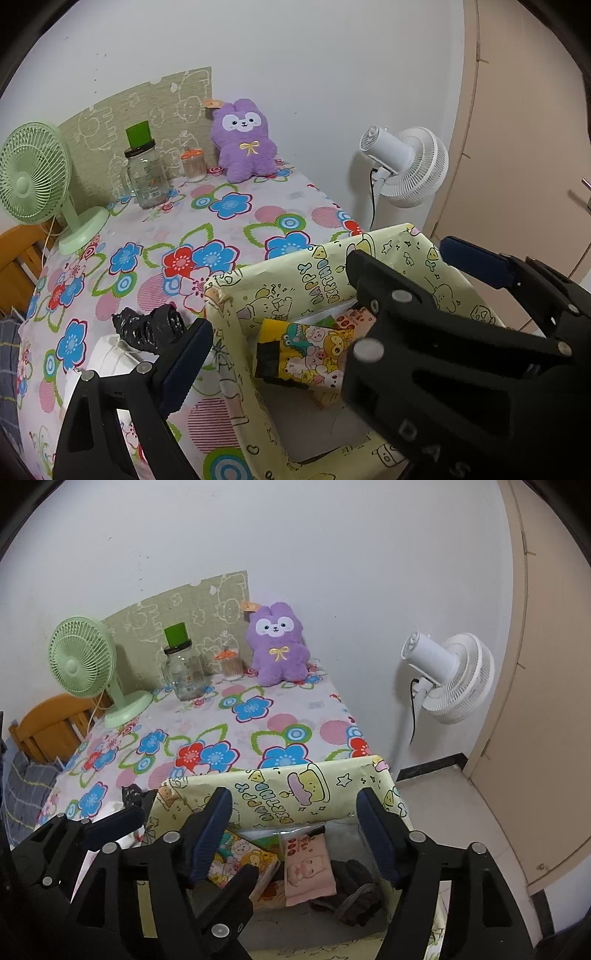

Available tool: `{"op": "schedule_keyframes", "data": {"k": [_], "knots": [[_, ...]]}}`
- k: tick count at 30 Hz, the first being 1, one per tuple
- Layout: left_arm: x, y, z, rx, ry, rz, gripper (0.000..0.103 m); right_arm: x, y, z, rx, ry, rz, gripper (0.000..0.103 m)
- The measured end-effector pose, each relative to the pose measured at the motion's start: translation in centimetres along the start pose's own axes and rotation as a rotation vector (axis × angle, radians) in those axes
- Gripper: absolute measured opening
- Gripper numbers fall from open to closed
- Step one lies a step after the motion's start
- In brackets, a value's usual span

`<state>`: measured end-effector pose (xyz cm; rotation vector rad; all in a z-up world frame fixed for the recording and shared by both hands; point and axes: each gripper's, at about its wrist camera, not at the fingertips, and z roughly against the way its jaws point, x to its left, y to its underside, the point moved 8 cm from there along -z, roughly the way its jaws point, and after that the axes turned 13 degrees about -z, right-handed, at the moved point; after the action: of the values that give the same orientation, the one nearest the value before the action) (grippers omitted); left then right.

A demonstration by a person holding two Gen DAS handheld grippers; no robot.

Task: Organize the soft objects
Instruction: 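Open both tools to drop the pink and yellow packs into the box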

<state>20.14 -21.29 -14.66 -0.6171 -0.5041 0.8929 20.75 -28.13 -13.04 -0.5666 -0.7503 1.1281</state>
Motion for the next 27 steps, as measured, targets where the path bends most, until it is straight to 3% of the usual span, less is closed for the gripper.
{"op": "schedule_keyframes", "data": {"k": [7,11,27], "knots": [[0.3,0.3,1.1,-0.016,-0.008,0.008,0.096,0.4,0.7,0.8,0.026,-0.007,-0.02,0.084],[0.3,0.6,1.8,-0.025,-0.02,0.0,0.096,0.5,1.1,1.5,0.013,0.016,-0.019,0.093],[1.1,2.4,5.6,-0.074,-0.05,0.015,0.096,2.5,2.4,4.8,-0.023,0.011,-0.003,0.097]]}}
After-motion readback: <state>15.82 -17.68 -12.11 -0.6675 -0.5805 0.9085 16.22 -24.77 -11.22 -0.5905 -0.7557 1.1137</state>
